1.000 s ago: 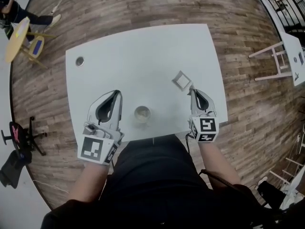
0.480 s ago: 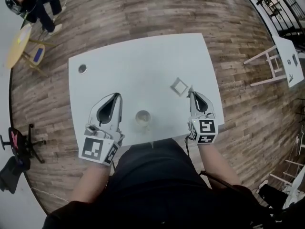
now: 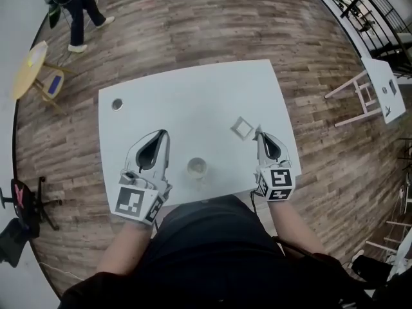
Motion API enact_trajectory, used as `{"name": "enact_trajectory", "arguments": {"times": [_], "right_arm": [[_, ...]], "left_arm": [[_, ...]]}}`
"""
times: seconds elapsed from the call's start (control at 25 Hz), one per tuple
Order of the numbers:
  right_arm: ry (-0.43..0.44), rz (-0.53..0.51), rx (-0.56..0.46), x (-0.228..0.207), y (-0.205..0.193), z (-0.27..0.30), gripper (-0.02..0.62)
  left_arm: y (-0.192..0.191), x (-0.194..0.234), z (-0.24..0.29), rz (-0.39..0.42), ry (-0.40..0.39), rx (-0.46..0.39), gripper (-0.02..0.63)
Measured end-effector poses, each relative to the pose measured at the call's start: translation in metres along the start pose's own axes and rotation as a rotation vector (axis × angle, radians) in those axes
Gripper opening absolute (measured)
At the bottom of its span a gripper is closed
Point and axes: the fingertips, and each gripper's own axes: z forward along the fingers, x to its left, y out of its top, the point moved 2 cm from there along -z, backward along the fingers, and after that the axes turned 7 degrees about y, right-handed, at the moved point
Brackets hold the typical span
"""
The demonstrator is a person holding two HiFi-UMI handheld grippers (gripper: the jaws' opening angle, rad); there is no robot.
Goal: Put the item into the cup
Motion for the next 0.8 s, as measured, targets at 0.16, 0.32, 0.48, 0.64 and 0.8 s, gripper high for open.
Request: {"name": "enact_trajectory", "arguments": {"times": [0.16,0.32,0.48,0.64,0.8], "right_arm": [[-0.002,-0.018,-0.033,-0.001,0.014,-0.008,0.005],[0.000,-0.036,-0.068,-0.002,0.028,-0.016,0.005],[0.004,-0.045,-0.087,-0.001,0.036,-0.019,0.005],[0.016,-0.047,-0.088,0.000,0.036,-0.020,0.005],[0.039,-0.049,-0.088,0.008,0.036,-0.018,0.005]], "left_arm": [[0.007,-0.005,0.002,0.008,-0.016,-0.027,-0.002],[0.011,-0.006,0.000,0.018,-0.020,-0.042,-0.002],[0.014,-0.001,-0.004,0.021,-0.008,-0.050,-0.002],[0.012,-0.001,-0.008,0.022,0.002,-0.043,-0.002],[0.013,0.005,-0.012,0.025,0.025,-0.049,-0.002]]}}
